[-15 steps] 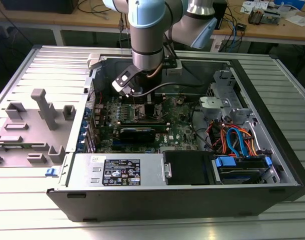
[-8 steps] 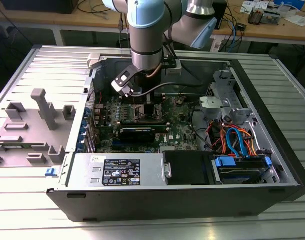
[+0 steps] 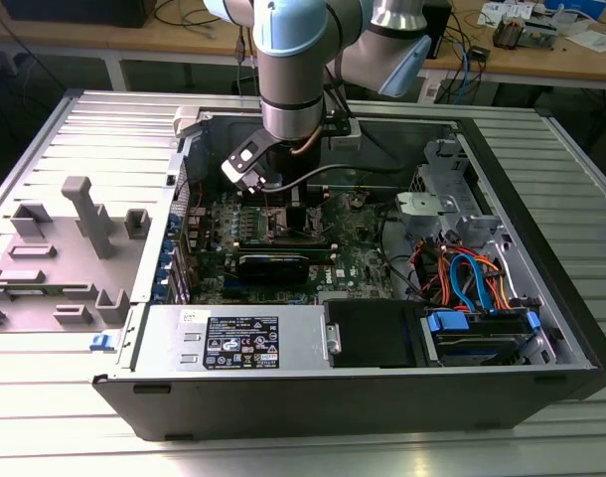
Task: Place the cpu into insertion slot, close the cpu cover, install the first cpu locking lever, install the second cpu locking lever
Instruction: 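Place the cpu into insertion slot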
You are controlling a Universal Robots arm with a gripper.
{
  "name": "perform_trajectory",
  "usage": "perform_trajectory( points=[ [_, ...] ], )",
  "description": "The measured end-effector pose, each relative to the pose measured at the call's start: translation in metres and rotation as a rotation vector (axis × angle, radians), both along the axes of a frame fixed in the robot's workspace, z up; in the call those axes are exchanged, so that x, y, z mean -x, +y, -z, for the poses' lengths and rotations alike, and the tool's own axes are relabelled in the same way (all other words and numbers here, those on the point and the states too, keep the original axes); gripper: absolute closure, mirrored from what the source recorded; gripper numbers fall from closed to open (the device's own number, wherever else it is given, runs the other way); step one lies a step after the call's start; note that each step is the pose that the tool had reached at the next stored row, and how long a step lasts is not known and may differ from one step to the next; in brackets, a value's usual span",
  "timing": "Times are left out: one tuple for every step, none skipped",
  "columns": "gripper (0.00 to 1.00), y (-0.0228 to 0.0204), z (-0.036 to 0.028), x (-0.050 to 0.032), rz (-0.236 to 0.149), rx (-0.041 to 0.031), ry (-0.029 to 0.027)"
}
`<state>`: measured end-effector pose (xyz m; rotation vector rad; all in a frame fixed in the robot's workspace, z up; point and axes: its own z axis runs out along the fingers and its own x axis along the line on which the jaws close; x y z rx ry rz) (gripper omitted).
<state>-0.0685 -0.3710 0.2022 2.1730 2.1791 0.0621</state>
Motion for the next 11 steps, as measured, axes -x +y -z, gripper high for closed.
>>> perform_trajectory(
  points=[
    [0.45,0.0,0.0,0.0,0.0,0.0,0.0],
    [0.45,0.0,0.0,0.0,0.0,0.0,0.0],
    [0.45,0.0,0.0,0.0,0.001,0.0,0.0],
    [0.45,0.0,0.0,0.0,0.004,0.0001,0.0001],
    [0.45,0.0,0.0,0.0002,0.006,0.0001,0.0],
    [0.45,0.0,0.0003,0.0007,0.007,0.0,0.0],
    [0.45,0.0,0.0005,0.0012,0.007,0.0,0.0],
    [0.45,0.0,0.0006,0.0014,0.006,0.0,0.0],
    [0.45,0.0,0.001,0.0014,0.008,0.0,0.0001],
    [0.45,0.0,0.0013,0.0014,0.01,-0.0001,-0.0001],
    [0.45,0.0,0.0014,0.0014,0.011,-0.0001,0.0]
  ],
)
